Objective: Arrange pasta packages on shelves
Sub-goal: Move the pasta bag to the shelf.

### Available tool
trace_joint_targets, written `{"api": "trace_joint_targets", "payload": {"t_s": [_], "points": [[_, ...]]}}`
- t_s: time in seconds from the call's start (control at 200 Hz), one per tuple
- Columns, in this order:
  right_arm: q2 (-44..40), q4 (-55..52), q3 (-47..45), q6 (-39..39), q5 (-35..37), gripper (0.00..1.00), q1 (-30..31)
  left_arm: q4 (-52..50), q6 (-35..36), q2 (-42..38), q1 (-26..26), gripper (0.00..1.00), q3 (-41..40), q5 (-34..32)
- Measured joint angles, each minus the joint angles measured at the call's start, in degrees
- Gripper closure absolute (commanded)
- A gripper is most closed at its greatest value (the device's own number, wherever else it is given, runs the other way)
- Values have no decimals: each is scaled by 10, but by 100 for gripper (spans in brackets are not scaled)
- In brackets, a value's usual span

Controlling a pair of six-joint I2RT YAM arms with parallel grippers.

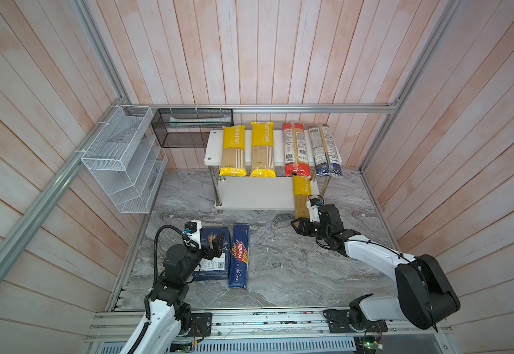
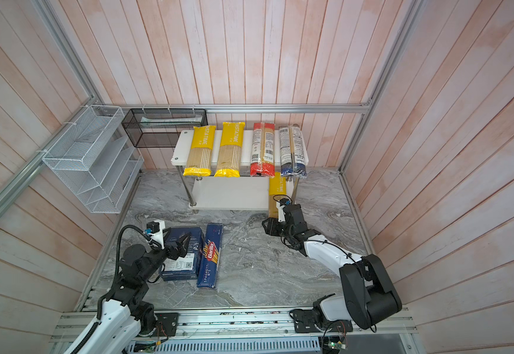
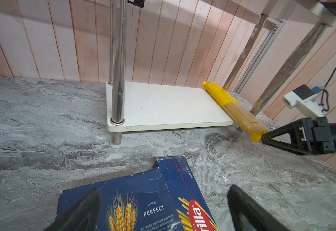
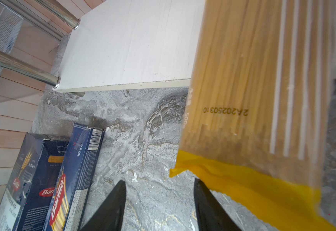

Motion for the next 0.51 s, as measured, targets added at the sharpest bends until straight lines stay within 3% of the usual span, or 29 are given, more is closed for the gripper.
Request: {"api": "trace_joint_targets", "payload": {"t_s": [0.505], "points": [[35,4,29,-12,17,44,-3,0,0,0,0,0,0,0]]}}
